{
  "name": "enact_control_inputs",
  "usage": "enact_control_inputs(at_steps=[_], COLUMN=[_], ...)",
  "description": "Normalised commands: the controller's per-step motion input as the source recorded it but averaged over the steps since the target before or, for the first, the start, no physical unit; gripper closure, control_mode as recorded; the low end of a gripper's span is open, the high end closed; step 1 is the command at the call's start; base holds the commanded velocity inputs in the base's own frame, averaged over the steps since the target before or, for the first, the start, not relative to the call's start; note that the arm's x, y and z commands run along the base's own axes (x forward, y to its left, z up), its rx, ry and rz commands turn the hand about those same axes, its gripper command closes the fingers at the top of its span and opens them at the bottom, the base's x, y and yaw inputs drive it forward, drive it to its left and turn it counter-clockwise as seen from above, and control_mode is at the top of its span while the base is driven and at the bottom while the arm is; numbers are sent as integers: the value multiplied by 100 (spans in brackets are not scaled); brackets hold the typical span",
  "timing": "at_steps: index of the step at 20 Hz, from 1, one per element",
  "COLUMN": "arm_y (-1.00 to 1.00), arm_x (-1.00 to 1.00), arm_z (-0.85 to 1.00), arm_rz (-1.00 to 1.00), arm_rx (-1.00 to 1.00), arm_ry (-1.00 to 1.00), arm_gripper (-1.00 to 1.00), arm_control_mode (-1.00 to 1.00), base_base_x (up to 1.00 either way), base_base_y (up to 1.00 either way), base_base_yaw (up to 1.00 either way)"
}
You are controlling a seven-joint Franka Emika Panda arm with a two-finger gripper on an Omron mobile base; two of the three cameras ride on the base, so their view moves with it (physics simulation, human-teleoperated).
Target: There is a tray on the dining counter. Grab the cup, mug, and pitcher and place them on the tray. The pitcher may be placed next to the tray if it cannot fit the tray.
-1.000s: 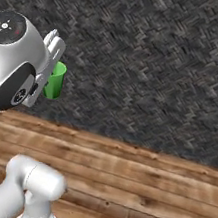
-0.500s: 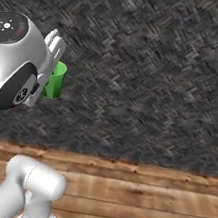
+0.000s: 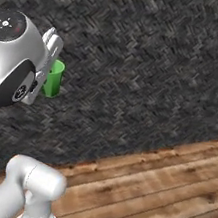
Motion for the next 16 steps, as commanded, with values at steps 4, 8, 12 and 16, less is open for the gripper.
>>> enact_control_inputs(at_steps=[4, 8, 12, 16], arm_y=[0, 0, 0, 0], arm_x=[0, 0, 0, 0], arm_z=[0, 0, 0, 0], arm_rz=[0, 0, 0, 0], arm_rx=[0, 0, 0, 0], arm_ry=[0, 0, 0, 0], arm_gripper=[100, 100, 100, 100], arm_control_mode=[100, 100, 100, 100], base_base_x=[4, 13, 54, 100], base_base_y=[23, 23, 26, 37], base_base_yaw=[-93, -89, -75, -50])
